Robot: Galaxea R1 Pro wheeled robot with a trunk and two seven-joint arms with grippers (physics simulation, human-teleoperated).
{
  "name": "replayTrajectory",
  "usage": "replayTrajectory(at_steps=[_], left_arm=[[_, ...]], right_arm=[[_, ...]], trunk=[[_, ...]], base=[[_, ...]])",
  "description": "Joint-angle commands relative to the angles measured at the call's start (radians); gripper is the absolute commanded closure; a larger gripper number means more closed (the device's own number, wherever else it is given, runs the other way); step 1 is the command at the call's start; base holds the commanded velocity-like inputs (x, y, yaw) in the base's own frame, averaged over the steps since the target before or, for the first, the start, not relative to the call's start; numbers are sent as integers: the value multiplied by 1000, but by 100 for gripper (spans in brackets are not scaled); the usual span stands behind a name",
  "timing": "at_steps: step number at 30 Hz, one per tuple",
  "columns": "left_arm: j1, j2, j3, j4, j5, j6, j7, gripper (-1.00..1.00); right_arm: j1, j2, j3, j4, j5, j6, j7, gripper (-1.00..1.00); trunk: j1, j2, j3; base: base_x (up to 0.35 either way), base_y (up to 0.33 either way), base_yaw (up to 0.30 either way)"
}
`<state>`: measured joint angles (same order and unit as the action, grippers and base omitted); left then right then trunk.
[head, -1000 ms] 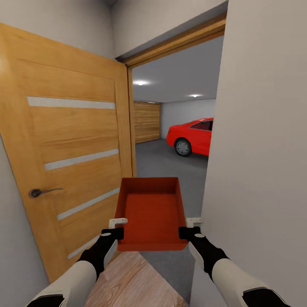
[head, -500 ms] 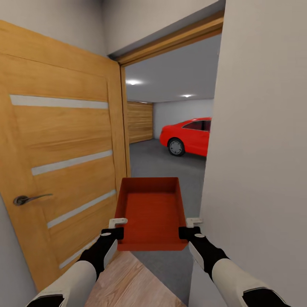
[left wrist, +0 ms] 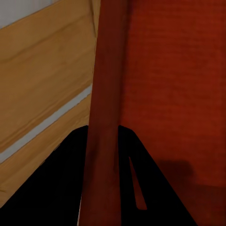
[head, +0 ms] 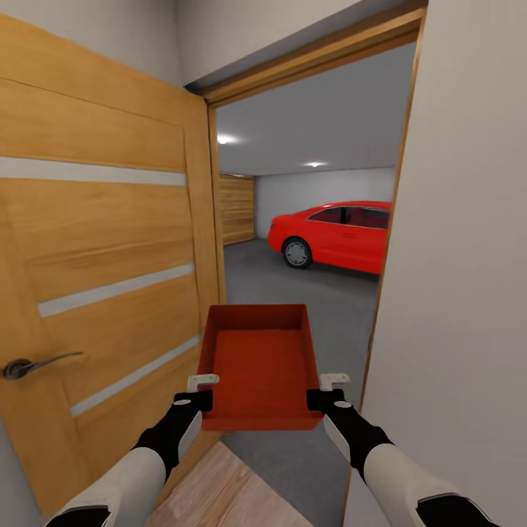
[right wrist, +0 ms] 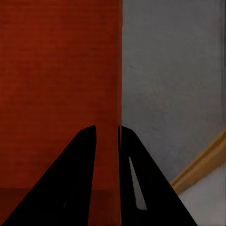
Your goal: Move the two storage containers from the living room to the garage. In the garage, place one container on the floor and stack the other container on top of it (either order is fine).
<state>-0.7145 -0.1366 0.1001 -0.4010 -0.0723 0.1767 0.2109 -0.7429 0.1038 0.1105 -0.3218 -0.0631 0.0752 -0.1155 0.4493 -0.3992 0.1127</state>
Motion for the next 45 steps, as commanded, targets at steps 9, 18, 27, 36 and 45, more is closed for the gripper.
replayTrajectory(at_steps=[9,18,27,36,45], left_arm=[[0,-3,29,-50,37,7,67,100],[0,-3,29,-50,36,7,67,100],[0,-3,28,-50,36,7,67,100],[0,-3,27,-50,36,7,67,100],[0,-3,27,-50,36,6,67,100]], right_arm=[[0,1,3,0,-26,5,10,100],[0,1,3,0,-26,5,10,100],[0,1,3,0,-26,5,10,100],[0,1,3,0,-26,5,10,100],[0,1,3,0,-26,5,10,100]], trunk=[[1,-1,0],[1,-1,0],[1,-1,0],[1,-1,0],[1,-1,0]], base=[[228,242,-275],[228,242,-278],[228,242,-278],[228,242,-278],[228,236,-277]])
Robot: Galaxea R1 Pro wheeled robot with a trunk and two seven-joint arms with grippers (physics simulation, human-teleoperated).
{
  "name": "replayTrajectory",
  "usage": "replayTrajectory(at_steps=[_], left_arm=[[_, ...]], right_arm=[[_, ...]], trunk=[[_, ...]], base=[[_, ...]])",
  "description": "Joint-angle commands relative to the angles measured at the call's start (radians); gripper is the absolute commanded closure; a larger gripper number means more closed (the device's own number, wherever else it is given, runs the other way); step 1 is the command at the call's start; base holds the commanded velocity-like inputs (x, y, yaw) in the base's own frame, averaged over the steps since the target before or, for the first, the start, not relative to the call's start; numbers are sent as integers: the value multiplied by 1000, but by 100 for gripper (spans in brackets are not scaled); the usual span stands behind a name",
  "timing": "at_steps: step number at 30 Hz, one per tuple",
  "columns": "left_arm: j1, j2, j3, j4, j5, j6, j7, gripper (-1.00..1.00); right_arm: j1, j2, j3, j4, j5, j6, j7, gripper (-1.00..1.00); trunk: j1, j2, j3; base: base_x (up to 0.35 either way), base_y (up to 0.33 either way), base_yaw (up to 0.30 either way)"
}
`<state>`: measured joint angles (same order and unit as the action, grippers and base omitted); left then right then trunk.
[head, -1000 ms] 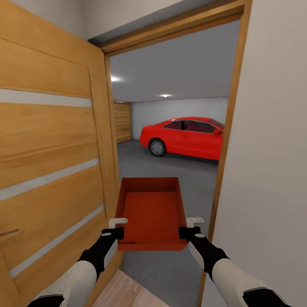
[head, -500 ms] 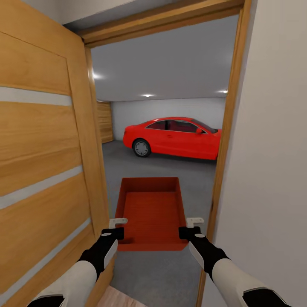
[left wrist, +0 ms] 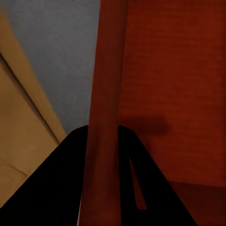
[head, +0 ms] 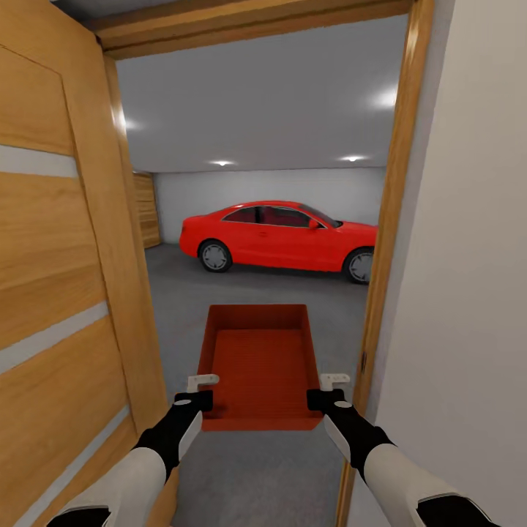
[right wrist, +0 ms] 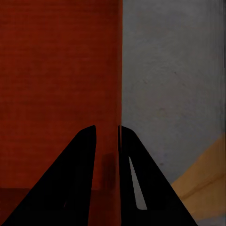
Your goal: Move the two storage containers from the living room to the garage. In the garage, place one container on the floor and stack the other container on top of it (either order is fine).
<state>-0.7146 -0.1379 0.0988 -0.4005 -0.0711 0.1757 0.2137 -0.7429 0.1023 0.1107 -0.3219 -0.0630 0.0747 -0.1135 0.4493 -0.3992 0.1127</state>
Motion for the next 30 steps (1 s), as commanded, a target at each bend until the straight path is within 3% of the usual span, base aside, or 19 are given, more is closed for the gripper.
replayTrajectory(at_steps=[1,30], left_arm=[[0,-2,28,-51,34,8,64,100],[0,-2,28,-52,34,7,64,100]], right_arm=[[0,2,3,0,-26,5,8,100],[0,2,3,0,-25,5,8,100]], trunk=[[1,-1,0],[1,-1,0]], base=[[228,232,-277],[228,224,-255]])
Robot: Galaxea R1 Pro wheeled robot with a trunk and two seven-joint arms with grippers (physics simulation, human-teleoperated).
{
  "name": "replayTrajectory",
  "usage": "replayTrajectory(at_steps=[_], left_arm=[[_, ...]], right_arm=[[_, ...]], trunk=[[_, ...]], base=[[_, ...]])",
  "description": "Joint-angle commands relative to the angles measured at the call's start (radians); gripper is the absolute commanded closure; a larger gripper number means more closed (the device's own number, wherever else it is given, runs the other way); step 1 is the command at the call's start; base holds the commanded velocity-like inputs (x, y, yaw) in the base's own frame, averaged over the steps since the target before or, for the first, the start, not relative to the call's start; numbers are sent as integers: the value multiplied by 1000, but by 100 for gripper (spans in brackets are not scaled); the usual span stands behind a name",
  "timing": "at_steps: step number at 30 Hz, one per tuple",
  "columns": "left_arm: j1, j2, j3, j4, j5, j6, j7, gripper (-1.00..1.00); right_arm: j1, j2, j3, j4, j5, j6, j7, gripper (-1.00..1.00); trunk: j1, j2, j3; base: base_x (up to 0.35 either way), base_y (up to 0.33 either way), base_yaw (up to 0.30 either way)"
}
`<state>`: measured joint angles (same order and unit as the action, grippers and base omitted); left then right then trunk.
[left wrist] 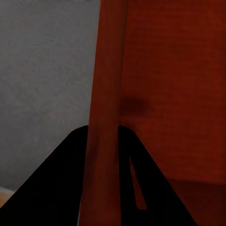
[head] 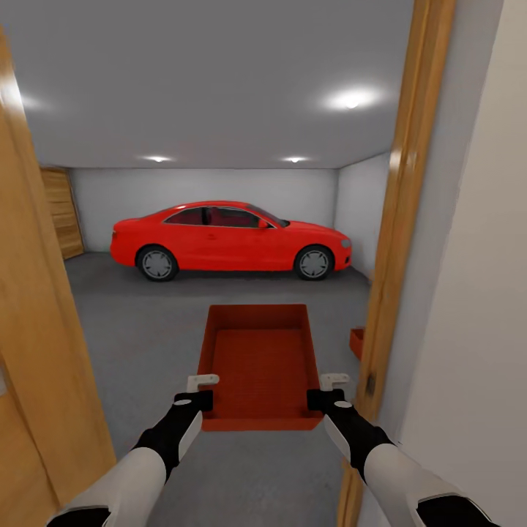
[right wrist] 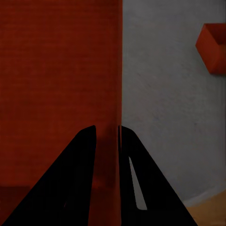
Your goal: Move the two storage containers from the living room to the garage. In the garage, place one container on the floor and stack the other container on top of it (either order is fine).
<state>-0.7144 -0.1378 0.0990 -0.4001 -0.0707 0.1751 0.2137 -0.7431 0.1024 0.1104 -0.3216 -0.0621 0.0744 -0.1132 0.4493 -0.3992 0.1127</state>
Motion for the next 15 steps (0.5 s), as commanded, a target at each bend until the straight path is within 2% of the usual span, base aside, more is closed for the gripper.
replayTrajectory(at_steps=[1,8,15], left_arm=[[0,-2,28,-52,34,7,64,100],[0,-2,28,-52,34,7,65,100],[0,-2,28,-52,34,7,65,100]], right_arm=[[1,2,3,-1,-26,5,7,100],[1,1,3,-1,-25,5,7,100],[1,0,3,-1,-25,5,7,100]], trunk=[[1,-1,0],[1,-1,0],[1,-1,0]], base=[[231,220,-35],[200,180,-6],[27,22,0]])
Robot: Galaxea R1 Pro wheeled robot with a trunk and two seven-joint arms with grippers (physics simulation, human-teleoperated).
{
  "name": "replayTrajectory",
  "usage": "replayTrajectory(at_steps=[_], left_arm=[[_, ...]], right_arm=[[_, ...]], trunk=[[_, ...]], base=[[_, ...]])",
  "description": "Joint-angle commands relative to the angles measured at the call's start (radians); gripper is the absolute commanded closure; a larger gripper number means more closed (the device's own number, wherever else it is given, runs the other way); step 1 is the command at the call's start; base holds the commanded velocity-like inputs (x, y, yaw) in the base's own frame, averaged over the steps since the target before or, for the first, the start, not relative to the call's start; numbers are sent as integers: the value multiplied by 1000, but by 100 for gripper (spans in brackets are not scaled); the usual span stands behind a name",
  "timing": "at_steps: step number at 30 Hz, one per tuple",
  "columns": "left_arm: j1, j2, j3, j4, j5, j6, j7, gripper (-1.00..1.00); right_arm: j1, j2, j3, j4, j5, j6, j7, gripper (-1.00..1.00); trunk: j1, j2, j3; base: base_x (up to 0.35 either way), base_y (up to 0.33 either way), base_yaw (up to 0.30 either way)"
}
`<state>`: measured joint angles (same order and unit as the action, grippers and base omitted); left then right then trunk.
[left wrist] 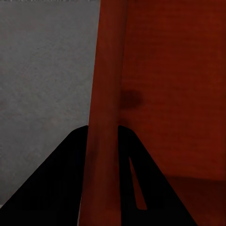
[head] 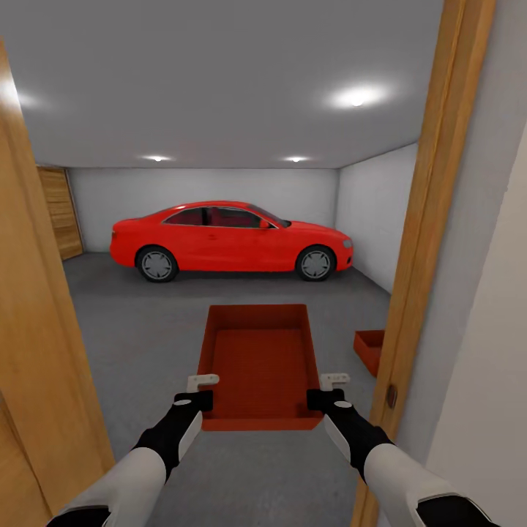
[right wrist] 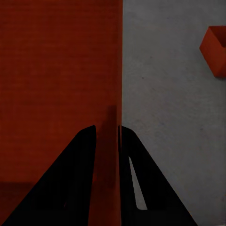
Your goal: Move the two storage containers from the living room to the garage. In the garage, place one container on the floor and stack the other container on top of it (either order is fine).
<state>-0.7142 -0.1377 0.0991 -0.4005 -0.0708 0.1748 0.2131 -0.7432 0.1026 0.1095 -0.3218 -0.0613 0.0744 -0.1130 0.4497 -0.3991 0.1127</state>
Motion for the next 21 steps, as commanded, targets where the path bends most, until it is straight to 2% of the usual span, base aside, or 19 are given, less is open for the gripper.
replayTrajectory(at_steps=[1,12,21], left_arm=[[-1,-2,28,-52,34,8,66,100],[-1,-2,28,-52,32,8,66,100],[-1,-2,33,-49,34,9,65,100]], right_arm=[[1,1,4,-1,-26,5,7,100],[1,1,4,0,-26,5,7,100],[1,1,4,0,-26,5,7,100]], trunk=[[0,-1,-1],[0,-1,-1],[0,-1,-1]], base=[[2,2,0],[11,0,0],[288,6,0]])
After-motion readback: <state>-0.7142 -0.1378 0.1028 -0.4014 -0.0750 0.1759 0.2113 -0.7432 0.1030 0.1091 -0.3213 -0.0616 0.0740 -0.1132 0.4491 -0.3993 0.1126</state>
